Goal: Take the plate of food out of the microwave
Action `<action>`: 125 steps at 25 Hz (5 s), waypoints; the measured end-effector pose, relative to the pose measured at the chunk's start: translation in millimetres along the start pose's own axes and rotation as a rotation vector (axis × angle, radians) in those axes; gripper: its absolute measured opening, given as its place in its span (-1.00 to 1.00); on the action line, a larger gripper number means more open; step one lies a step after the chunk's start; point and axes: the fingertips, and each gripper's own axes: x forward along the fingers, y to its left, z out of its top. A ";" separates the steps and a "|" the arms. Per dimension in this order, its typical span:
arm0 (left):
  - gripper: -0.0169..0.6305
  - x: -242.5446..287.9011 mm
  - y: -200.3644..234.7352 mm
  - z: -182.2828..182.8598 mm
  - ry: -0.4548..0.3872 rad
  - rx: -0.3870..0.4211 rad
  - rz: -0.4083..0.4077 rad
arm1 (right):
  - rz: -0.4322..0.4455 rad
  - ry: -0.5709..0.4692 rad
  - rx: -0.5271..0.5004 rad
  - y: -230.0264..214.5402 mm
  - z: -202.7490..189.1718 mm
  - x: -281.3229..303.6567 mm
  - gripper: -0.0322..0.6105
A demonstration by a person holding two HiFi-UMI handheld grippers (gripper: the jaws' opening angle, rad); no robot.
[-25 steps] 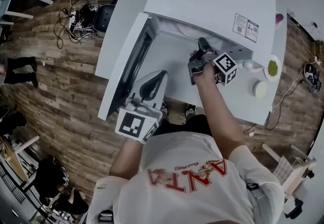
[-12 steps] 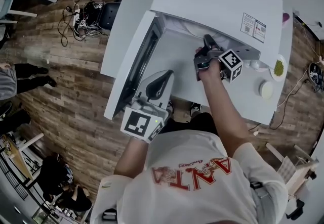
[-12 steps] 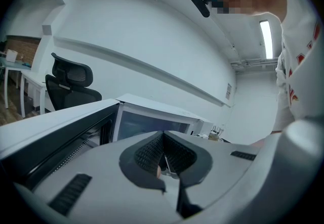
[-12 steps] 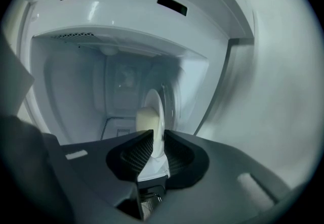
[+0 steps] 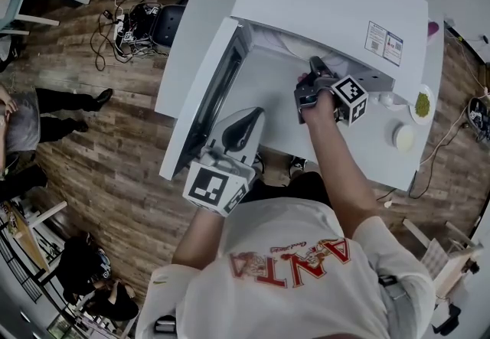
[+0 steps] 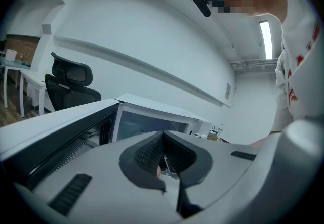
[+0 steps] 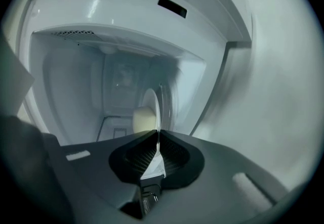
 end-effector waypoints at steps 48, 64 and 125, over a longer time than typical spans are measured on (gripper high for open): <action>-0.92 -2.6 -29.1 1.0 0.000 -0.023 -0.049 | 0.238 0.102 -0.010 18.3 -18.6 -67.1 -0.84; -0.92 8.4 -78.2 3.0 0.003 0.012 -0.121 | 0.194 0.230 -0.071 -37.6 -21.1 -180.7 -0.84; -0.92 13.8 -131.7 -0.9 -0.020 0.033 -0.147 | -0.374 0.850 -1.261 -178.6 18.2 -232.5 -0.22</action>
